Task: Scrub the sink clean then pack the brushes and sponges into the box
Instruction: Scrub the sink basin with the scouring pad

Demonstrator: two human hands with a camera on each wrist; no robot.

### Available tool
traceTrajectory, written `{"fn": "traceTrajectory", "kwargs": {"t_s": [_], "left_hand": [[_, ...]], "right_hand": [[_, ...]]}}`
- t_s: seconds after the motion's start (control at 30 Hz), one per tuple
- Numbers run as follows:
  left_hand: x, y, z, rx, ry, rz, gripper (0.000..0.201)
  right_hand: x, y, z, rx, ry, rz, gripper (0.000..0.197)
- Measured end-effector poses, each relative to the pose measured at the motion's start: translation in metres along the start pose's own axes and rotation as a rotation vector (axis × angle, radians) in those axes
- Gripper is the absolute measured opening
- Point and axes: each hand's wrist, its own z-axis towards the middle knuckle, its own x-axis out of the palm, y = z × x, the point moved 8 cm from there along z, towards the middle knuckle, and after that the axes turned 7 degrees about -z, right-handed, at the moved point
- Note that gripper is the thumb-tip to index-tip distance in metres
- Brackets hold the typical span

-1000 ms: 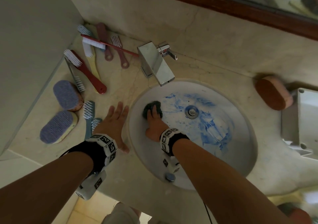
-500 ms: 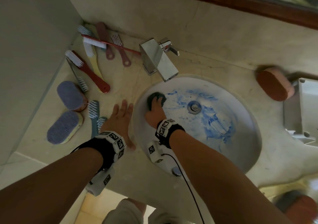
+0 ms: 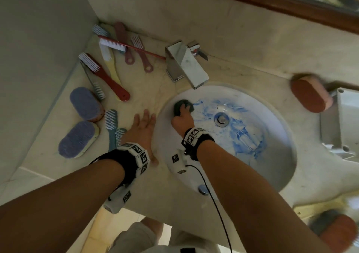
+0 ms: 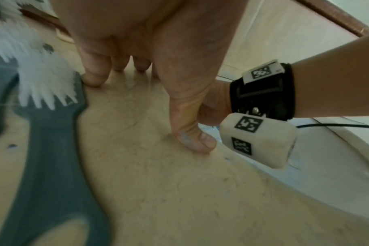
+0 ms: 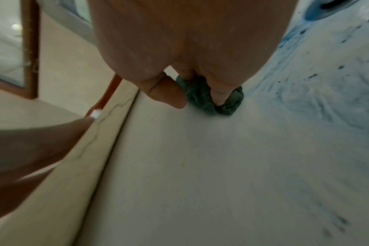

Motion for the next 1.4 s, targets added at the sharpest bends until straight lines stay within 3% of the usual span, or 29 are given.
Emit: {"fn": "traceTrajectory", "kwargs": {"t_s": [0.13, 0.3, 0.53, 0.63, 0.73, 0.83, 1.1, 1.3, 1.4], "left_hand": [[0.001, 0.002, 0.003, -0.001, -0.014, 0.021, 0.156], [-0.004, -0.006, -0.007, -0.035, 0.007, 0.039, 0.147], [0.000, 0.002, 0.000, -0.072, 0.003, 0.039, 0.156], [0.000, 0.001, 0.000, -0.078, 0.009, 0.052, 0.155], [0.000, 0.001, 0.000, -0.087, -0.008, 0.045, 0.154], [-0.001, 0.001, -0.001, -0.088, -0.009, 0.055, 0.154], [0.000, 0.005, -0.001, -0.092, -0.020, 0.036, 0.156], [0.000, 0.004, -0.001, -0.083, -0.020, 0.044, 0.156], [-0.002, 0.002, -0.002, -0.083, -0.015, 0.055, 0.154]], "right_hand": [[0.001, -0.002, 0.003, 0.010, -0.032, 0.102, 0.083], [0.017, -0.005, 0.004, -0.085, 0.097, 0.025, 0.085], [-0.020, -0.015, 0.020, -0.006, -0.119, 0.214, 0.077], [-0.008, -0.011, 0.016, -0.008, -0.050, 0.277, 0.079], [0.013, -0.005, 0.000, -0.110, 0.076, 0.187, 0.077], [0.017, -0.002, -0.003, -0.174, 0.091, 0.130, 0.078], [-0.029, -0.022, 0.029, -0.009, -0.153, 0.360, 0.084], [-0.001, -0.002, 0.018, -0.040, -0.013, 0.375, 0.085], [-0.011, -0.010, 0.023, -0.030, -0.050, 0.371, 0.087]]}}
